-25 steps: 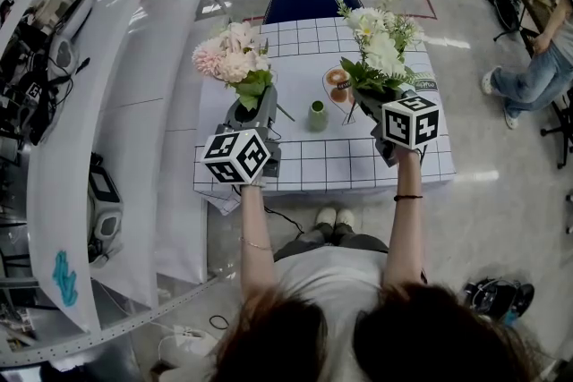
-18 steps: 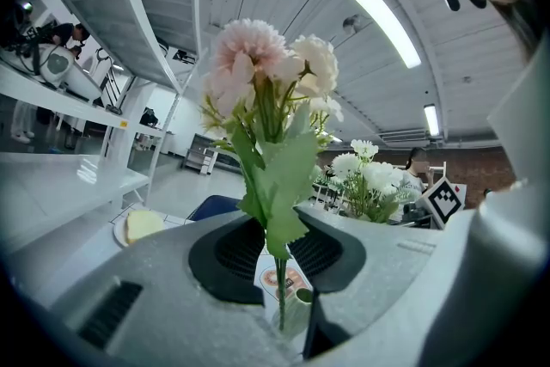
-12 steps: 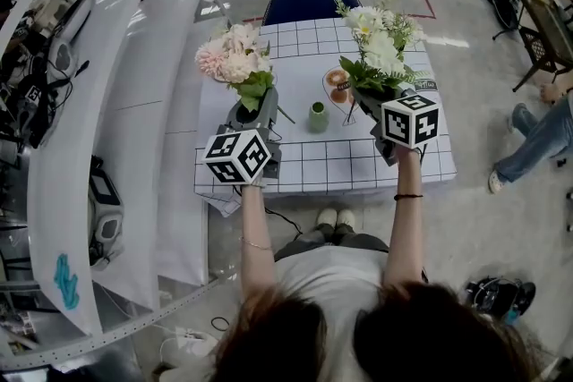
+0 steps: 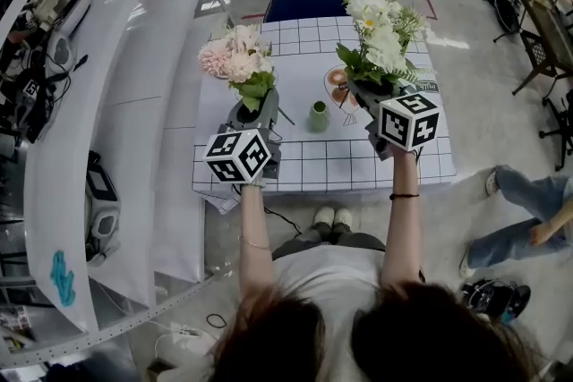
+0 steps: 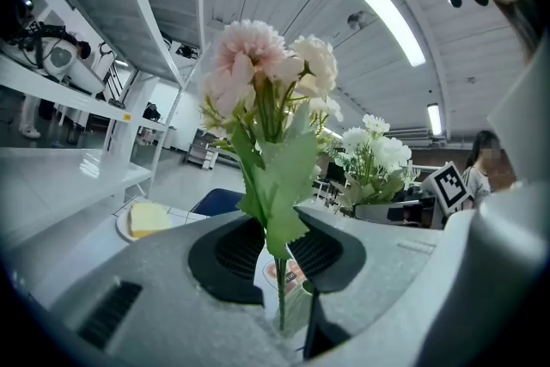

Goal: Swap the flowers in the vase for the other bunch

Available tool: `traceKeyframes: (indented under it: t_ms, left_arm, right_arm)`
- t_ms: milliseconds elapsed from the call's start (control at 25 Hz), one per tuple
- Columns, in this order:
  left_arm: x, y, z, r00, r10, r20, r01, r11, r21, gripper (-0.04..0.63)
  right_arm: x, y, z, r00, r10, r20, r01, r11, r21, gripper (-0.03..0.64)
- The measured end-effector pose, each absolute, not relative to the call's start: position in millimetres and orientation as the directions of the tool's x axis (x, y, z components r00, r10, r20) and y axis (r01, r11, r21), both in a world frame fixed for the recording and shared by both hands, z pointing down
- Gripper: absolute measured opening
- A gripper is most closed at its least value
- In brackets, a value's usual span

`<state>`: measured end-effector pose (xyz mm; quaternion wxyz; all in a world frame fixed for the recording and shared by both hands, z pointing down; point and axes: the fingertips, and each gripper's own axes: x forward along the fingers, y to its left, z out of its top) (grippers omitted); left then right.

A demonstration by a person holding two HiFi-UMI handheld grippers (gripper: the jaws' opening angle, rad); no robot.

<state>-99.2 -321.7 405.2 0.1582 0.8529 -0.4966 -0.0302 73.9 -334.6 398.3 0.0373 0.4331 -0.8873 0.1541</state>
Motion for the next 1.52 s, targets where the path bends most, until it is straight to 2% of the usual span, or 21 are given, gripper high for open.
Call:
traceKeyframes:
  t_ms: [560, 1520]
  left_arm:
    - [-111, -325, 417, 0.491, -0.862, 0.125, -0.842, -0.432, 0.323, 0.083]
    - [-112, -326, 441, 0.481, -0.858, 0.181, -0.847, -0.402, 0.348, 0.083]
  right_arm:
    - [44, -345, 386, -0.689, -0.71, 0.148, -0.719, 0.642, -0.267, 0.054]
    - [12, -347, 439, -0.746, -0.612, 0.262, -0.665, 0.677, -0.314, 0.054]
